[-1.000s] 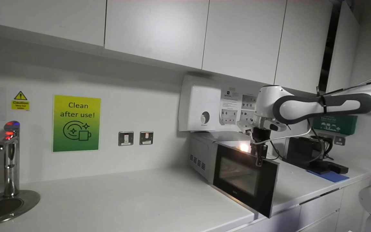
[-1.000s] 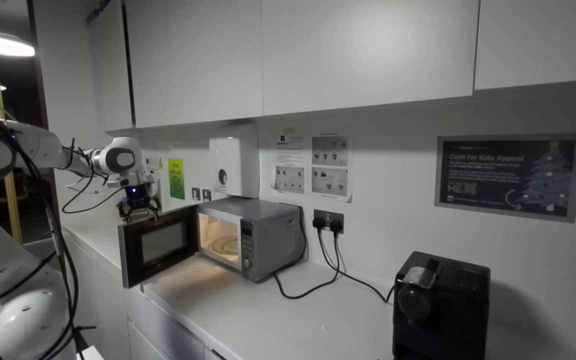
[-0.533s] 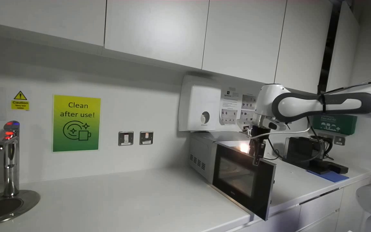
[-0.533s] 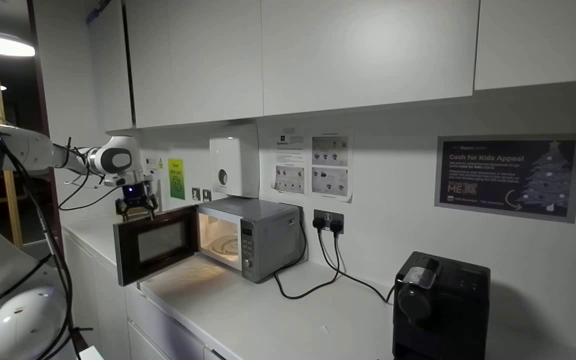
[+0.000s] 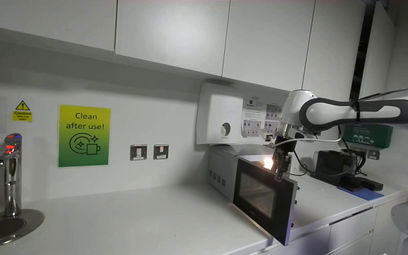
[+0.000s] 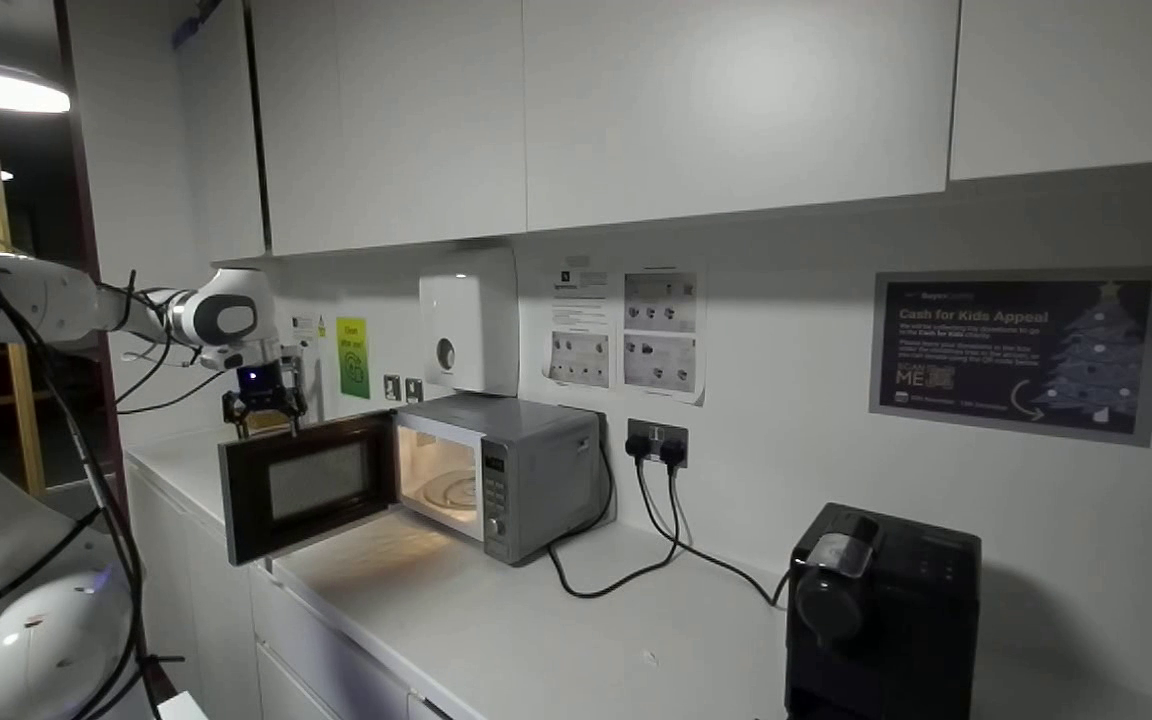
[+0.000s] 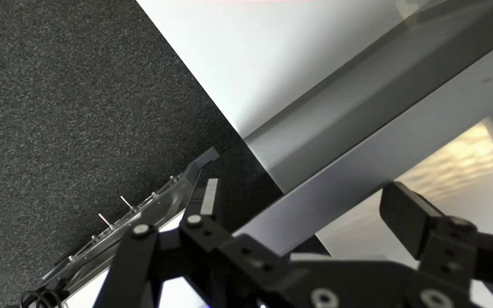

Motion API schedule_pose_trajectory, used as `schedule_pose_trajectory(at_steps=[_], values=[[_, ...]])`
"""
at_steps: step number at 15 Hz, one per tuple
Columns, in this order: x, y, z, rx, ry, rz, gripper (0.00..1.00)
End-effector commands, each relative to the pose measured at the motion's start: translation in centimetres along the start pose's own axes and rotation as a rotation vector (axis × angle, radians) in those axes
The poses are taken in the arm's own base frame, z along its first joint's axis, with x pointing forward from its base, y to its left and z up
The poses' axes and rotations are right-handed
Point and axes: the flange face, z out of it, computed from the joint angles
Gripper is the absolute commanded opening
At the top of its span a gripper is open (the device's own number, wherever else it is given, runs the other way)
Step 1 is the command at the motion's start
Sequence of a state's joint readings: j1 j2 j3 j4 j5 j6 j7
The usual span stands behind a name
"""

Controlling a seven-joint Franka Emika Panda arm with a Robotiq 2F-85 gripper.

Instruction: Pull open the microwave door fully

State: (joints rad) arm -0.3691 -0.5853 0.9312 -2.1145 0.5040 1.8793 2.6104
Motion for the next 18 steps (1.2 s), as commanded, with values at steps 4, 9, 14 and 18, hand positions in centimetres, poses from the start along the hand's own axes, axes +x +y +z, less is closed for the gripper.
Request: schedule_pose_trajectory(at_steps=[4,9,14,18], values=[[-0.8,0.6,-0.9,-0.027,-0.033,0.007,1.0],[-1.2,1.0,-0.8,-0.034,-0.043,0.006,1.0],[-2.0,1.7,-0.6,-0.039,-0.051,-0.017,1.0],[-2.3,1.7,-0.4,-0.038,-0.05,-0.013,1.0]])
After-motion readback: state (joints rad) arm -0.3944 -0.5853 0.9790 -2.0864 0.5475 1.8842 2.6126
